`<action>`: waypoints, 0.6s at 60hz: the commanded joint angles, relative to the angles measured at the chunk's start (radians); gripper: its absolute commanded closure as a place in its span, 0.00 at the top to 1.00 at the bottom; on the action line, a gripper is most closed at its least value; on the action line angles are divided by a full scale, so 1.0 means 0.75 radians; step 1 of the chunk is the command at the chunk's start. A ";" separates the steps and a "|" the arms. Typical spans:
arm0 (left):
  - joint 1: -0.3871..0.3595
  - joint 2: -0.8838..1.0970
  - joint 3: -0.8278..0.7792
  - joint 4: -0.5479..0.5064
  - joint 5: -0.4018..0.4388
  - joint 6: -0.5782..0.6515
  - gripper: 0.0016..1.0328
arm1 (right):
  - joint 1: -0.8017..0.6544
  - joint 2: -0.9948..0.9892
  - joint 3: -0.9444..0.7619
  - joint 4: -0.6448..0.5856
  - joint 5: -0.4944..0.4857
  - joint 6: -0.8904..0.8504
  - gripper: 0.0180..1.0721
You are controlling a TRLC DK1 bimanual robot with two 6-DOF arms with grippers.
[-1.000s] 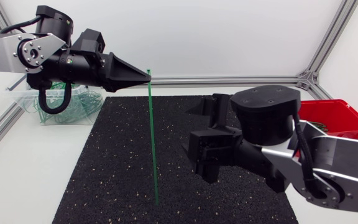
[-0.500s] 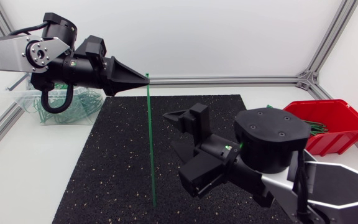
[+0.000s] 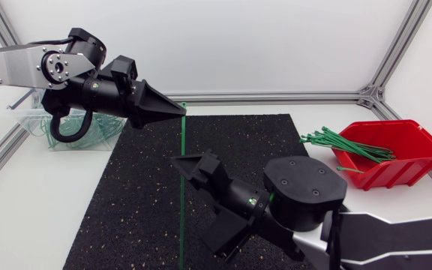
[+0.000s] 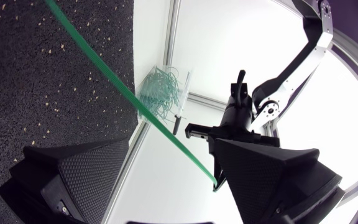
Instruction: Take a green cable tie from the red box, thread the tail through the head to close it, then place it in the transparent bin on the left.
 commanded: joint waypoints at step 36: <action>0.012 0.178 0.298 -0.382 0.018 0.340 0.03 | 0.131 0.075 -0.167 0.177 0.007 -0.091 0.40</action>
